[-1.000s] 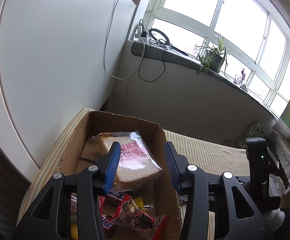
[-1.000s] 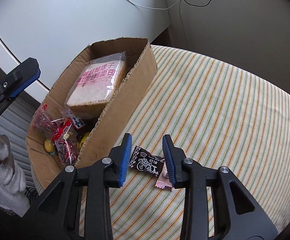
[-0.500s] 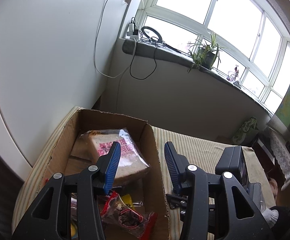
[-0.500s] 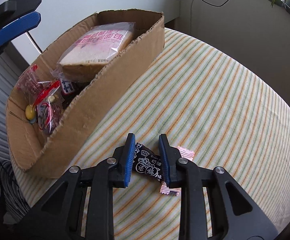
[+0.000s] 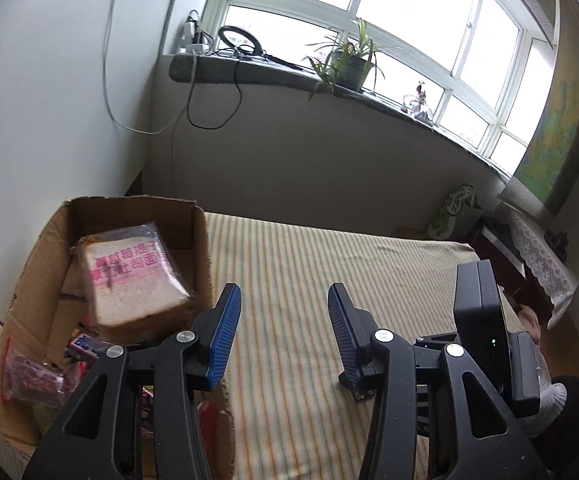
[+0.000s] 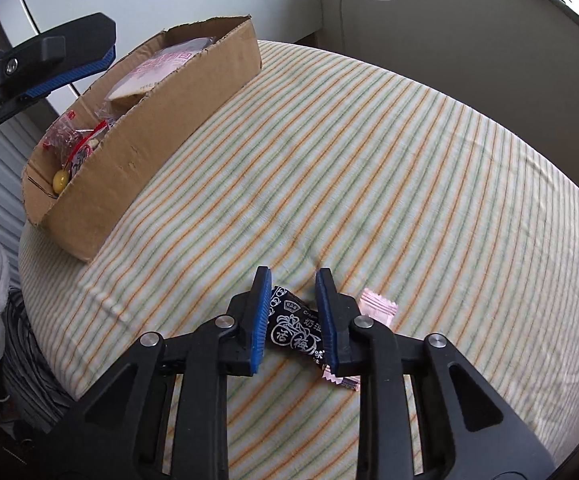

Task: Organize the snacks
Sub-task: 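Move the left tool to the black candy while right tool approaches pink candy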

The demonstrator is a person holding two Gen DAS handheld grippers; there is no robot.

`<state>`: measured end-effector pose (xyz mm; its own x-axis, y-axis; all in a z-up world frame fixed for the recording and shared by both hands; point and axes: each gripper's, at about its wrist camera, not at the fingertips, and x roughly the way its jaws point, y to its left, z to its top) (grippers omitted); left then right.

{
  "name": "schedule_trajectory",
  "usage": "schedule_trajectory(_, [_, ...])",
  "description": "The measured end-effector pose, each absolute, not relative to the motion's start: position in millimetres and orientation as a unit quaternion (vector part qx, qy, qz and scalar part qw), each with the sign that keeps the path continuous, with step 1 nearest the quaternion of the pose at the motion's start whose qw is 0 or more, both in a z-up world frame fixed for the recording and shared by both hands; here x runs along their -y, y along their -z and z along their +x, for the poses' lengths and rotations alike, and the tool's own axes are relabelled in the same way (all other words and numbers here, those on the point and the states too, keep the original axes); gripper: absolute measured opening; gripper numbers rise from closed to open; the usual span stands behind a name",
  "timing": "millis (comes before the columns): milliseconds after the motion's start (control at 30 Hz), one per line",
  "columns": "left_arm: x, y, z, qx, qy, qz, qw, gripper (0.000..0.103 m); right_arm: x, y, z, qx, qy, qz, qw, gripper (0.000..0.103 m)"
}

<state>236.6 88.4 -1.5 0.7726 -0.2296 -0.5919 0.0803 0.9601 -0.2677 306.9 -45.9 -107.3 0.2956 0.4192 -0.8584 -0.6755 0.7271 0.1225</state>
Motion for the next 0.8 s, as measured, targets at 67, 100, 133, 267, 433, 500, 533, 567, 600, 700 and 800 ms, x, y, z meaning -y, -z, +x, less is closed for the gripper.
schedule_trajectory(67, [-80.3, 3.9, 237.2, -0.334, 0.101, -0.113, 0.93, 0.044, 55.3, 106.7, 304.5, -0.482, -0.342, -0.119, 0.798, 0.041])
schedule_trajectory(100, [-76.7, 5.6, 237.5, -0.338, 0.11, -0.112, 0.928, 0.044, 63.3, 105.0, 302.3, -0.478, -0.34, -0.109, 0.803, 0.044])
schedule_trajectory(133, [-74.7, 7.3, 237.3, -0.341, 0.116, -0.112, 0.926, 0.044, 78.1, 102.6, 301.3, -0.472, -0.342, -0.094, 0.807, 0.049])
schedule_trajectory(267, [-61.8, 15.2, 238.1, -0.358, 0.139, -0.099, 0.918, 0.044, 102.9, 102.4, 298.0, -0.468, -0.331, -0.082, 0.815, 0.051])
schedule_trajectory(433, [-38.5, 29.9, 239.6, -0.386, 0.191, -0.079, 0.899, 0.044, 126.3, 105.6, 297.5, -0.462, -0.294, -0.098, 0.831, 0.051])
schedule_trajectory(500, [-26.6, 37.2, 240.0, -0.396, 0.209, -0.06, 0.892, 0.044, 133.8, 104.4, 300.3, -0.461, -0.293, -0.087, 0.833, 0.051])
schedule_trajectory(533, [-20.9, 40.6, 240.2, -0.401, 0.212, -0.05, 0.89, 0.044, 136.5, 103.8, 300.4, -0.461, -0.294, -0.084, 0.833, 0.051])
schedule_trajectory(567, [-15.6, 44.4, 240.7, -0.406, 0.219, -0.041, 0.886, 0.044, 137.2, 103.6, 300.8, -0.461, -0.297, -0.083, 0.832, 0.051])
schedule_trajectory(600, [-10.3, 47.7, 240.7, -0.412, 0.229, -0.031, 0.882, 0.044, 136.4, 103.5, 301.0, -0.461, -0.299, -0.084, 0.831, 0.051])
schedule_trajectory(700, [-0.2, 53.0, 236.1, -0.415, 0.234, -0.003, 0.879, 0.044, 137.9, 102.1, 297.5, -0.459, -0.307, -0.102, 0.828, 0.051])
schedule_trajectory(800, [6.2, 59.0, 236.3, -0.421, 0.234, 0.021, 0.876, 0.044, 129.1, 106.6, 300.9, -0.458, -0.302, -0.124, 0.827, 0.051])
